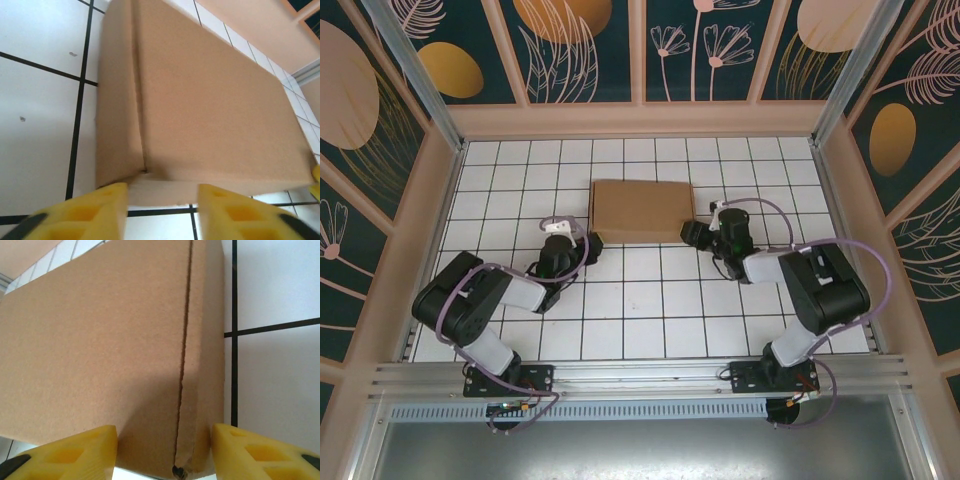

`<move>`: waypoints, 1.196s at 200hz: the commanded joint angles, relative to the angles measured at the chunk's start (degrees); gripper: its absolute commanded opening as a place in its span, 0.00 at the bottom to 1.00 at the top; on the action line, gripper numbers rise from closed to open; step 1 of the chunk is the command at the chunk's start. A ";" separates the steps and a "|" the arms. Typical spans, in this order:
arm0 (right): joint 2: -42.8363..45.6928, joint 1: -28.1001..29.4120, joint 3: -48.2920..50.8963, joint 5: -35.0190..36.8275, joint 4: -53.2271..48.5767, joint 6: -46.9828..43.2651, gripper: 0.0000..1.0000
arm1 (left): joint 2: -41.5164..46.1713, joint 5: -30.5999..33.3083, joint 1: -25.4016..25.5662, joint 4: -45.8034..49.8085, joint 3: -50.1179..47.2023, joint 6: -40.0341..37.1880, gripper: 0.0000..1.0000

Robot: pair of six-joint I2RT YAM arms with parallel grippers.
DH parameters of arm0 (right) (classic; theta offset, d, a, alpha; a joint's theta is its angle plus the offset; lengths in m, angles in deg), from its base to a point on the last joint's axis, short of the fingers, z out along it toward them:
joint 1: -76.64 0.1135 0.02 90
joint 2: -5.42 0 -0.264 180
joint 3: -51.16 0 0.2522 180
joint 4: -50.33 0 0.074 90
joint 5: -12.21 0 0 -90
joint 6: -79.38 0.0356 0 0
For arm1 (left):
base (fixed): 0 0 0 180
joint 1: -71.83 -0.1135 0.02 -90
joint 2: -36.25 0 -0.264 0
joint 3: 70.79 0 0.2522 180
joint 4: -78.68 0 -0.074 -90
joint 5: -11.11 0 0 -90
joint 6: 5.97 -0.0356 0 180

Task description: Fold the paper box

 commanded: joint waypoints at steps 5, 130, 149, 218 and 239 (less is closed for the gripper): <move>-1.42 -0.34 -1.87 -2.66 -2.54 0.73 0.53 | 0.05 1.20 0.29 1.75 1.44 -3.11 0.54; 39.67 1.86 1.96 15.21 -17.03 -8.33 0.99 | 50.17 20.31 -0.90 23.54 -2.52 -31.85 0.99; 44.47 1.83 6.43 20.79 -11.38 -17.72 0.99 | 54.23 22.72 -5.33 21.52 -7.77 -40.93 0.99; 36.19 -10.25 25.39 29.40 19.39 -29.92 0.99 | 30.90 19.55 -21.65 0.12 -14.78 -33.91 0.99; 25.01 -18.59 31.57 19.33 41.51 -25.57 0.99 | 23.05 18.24 -22.25 -22.89 -19.13 -38.33 0.99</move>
